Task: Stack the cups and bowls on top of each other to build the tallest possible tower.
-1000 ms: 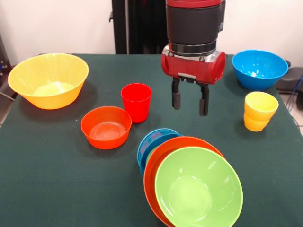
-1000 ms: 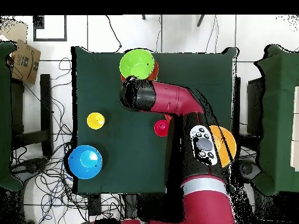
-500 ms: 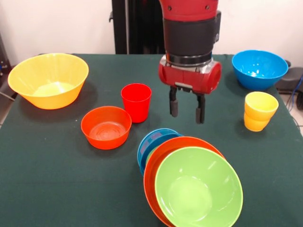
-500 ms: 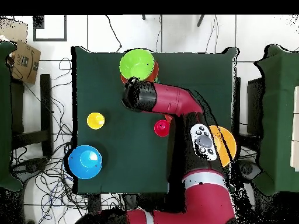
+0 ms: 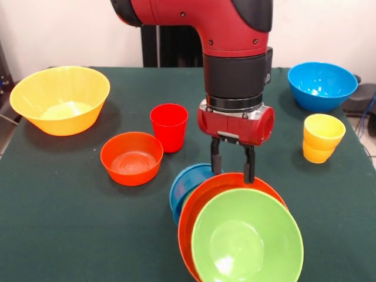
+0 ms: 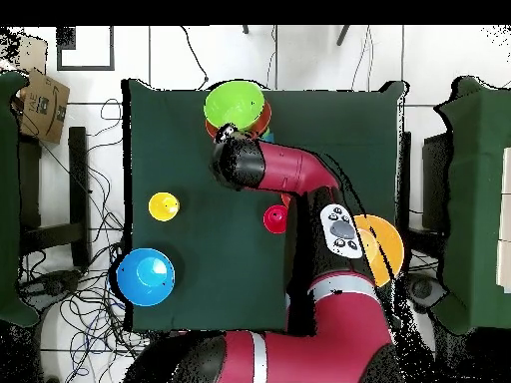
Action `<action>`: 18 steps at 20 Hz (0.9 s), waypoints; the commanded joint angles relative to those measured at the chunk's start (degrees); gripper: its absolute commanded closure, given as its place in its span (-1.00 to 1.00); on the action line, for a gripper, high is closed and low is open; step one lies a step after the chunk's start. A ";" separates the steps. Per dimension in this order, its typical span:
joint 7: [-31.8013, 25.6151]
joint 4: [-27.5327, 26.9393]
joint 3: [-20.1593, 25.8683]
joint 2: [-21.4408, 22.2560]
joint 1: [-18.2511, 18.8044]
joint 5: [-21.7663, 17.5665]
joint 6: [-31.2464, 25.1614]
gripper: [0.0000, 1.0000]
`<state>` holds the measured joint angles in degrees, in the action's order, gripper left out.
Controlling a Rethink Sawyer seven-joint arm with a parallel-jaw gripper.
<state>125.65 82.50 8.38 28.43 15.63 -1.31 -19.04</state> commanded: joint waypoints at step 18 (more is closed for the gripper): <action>2.96 -0.54 0.95 -5.39 -1.62 -1.65 0.72 -1.00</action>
<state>125.65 82.41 8.15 28.27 15.48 -1.32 -18.28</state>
